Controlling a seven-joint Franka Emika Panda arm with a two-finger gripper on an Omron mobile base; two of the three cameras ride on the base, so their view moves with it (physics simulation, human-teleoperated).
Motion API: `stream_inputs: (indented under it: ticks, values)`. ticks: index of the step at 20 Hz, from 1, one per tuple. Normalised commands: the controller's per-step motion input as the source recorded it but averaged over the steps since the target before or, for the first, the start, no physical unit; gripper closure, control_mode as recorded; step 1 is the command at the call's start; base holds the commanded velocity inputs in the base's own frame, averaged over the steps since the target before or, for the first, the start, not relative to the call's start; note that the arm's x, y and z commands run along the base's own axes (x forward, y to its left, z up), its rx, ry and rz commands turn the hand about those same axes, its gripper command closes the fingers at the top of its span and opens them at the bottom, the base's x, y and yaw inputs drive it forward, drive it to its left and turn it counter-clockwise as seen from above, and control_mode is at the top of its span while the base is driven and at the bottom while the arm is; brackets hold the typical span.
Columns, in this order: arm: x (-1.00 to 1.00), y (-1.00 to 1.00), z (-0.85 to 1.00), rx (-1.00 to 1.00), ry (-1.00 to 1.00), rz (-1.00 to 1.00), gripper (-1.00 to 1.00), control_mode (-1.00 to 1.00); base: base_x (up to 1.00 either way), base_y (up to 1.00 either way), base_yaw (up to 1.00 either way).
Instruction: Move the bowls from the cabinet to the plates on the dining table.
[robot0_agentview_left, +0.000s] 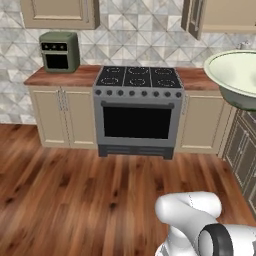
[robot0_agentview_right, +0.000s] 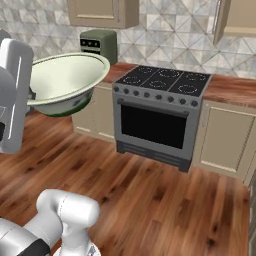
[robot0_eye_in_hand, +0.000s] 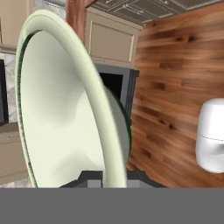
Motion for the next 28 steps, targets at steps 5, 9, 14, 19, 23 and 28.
stream_inputs:
  ticks: [5, 9, 14, 19, 23, 28]
  values:
    - [0.0, 0.0, 0.0, 0.0, 0.0, 0.0, 1.0, 1.0, -0.62, 0.23, 0.0]
    - [0.0, 0.0, 0.0, 0.0, 0.0, 0.0, 1.0, 1.0, -0.62, 0.24, 0.0]
    - [0.0, 0.0, 0.0, 0.0, 0.0, 0.0, 1.0, 1.0, -0.62, 0.24, 0.0]
    - [0.0, 0.0, 0.0, 0.0, 0.0, 0.0, 1.0, 1.0, -0.62, 0.24, 0.0]
    - [0.0, 0.0, 0.0, 0.0, 0.0, 0.0, 1.0, 1.0, -0.62, 0.24, 0.0]
    - [0.0, 0.0, 0.0, 0.0, 0.0, 0.0, 1.0, 1.0, -0.62, 0.24, 0.0]
